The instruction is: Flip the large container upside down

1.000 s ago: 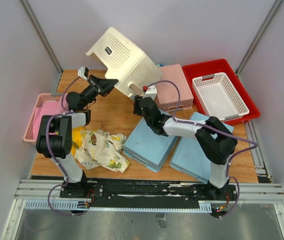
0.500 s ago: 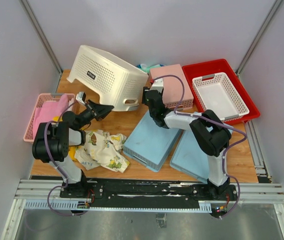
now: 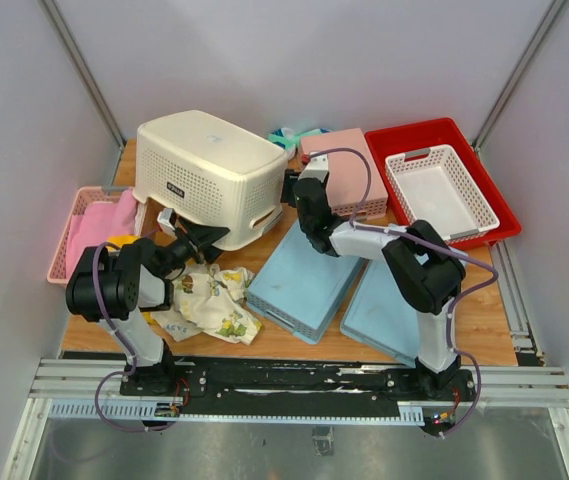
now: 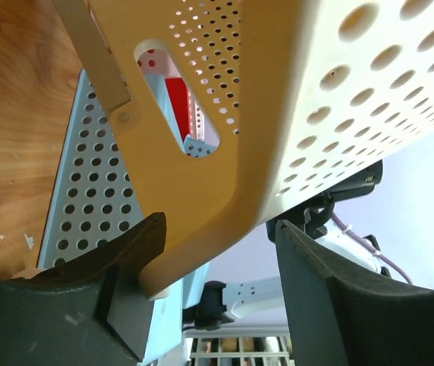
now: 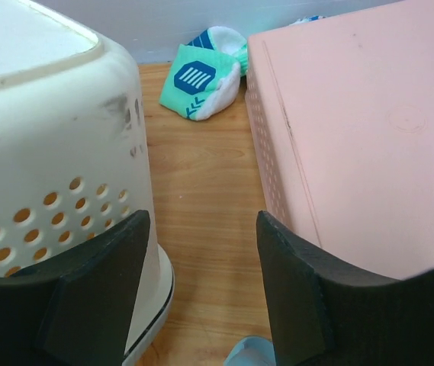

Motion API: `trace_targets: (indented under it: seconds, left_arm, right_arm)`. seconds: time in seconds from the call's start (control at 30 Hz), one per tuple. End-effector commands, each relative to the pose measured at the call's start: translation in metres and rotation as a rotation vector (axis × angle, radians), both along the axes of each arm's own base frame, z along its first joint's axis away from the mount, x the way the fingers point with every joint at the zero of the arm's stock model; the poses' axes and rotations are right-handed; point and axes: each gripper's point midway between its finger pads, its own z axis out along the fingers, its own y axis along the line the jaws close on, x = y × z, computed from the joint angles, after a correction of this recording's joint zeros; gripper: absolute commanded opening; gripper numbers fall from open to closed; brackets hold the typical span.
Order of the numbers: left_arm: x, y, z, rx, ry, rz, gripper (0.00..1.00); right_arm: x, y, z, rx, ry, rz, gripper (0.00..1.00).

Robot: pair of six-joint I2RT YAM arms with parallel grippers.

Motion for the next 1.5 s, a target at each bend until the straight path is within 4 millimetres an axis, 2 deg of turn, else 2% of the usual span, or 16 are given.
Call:
trace_targets:
  seconds: [0.0, 0.13, 0.27, 0.4, 0.5, 0.63, 0.8, 1.0, 1.07, 1.17, 1.27, 1.37, 1.47]
  left_arm:
    - [0.006, 0.003, 0.001, 0.049, -0.075, 0.013, 0.66]
    - [0.026, 0.006, -0.023, 0.148, 0.021, 0.016, 0.76]
    - [0.055, 0.022, -0.045, 0.342, 0.140, 0.074, 0.86]
    - [0.071, 0.033, -0.043, 0.445, 0.192, 0.100, 0.91]
    - [0.075, 0.047, -0.042, 0.562, 0.248, 0.130, 0.94]
    - [0.070, 0.065, -0.029, 0.703, 0.278, 0.173, 0.99]
    - [0.056, 0.080, -0.018, 0.830, 0.284, 0.197, 0.99]
    - [0.040, 0.090, 0.019, 0.910, 0.223, 0.245, 0.99]
    - [0.035, 0.095, 0.036, 0.934, 0.189, 0.278, 0.99]
    - [0.031, 0.098, 0.065, 0.948, 0.118, 0.331, 0.99]
    - [0.027, 0.094, 0.095, 0.921, 0.039, 0.352, 0.99]
    - [0.020, 0.079, 0.130, 0.870, -0.078, 0.325, 0.99]
    - [0.010, 0.072, 0.160, 0.856, -0.190, 0.319, 0.99]
  right_arm:
    - [-0.009, -0.003, 0.037, 0.030, -0.068, 0.028, 0.61]
    - [-0.019, -0.009, 0.066, 0.033, -0.115, 0.055, 0.65]
    - [-0.031, -0.003, 0.094, 0.028, -0.143, 0.144, 0.67]
    - [-0.042, -0.001, 0.114, 0.047, -0.158, 0.201, 0.68]
    - [-0.050, 0.001, 0.124, 0.055, -0.147, 0.243, 0.68]
    - [-0.054, 0.000, 0.121, 0.116, -0.049, 0.281, 0.67]
    - [-0.057, 0.009, 0.088, 0.200, 0.079, 0.312, 0.64]
    - [-0.050, 0.017, 0.055, 0.245, 0.199, 0.281, 0.64]
    - [-0.044, 0.026, 0.051, 0.255, 0.230, 0.291, 0.64]
    - [-0.032, 0.042, 0.035, 0.296, 0.293, 0.302, 0.63]
    - [-0.012, 0.060, 0.020, 0.335, 0.329, 0.292, 0.61]
    - [0.009, 0.084, 0.007, 0.353, 0.345, 0.311, 0.60]
    - [0.042, 0.109, 0.003, 0.420, 0.302, 0.363, 0.57]
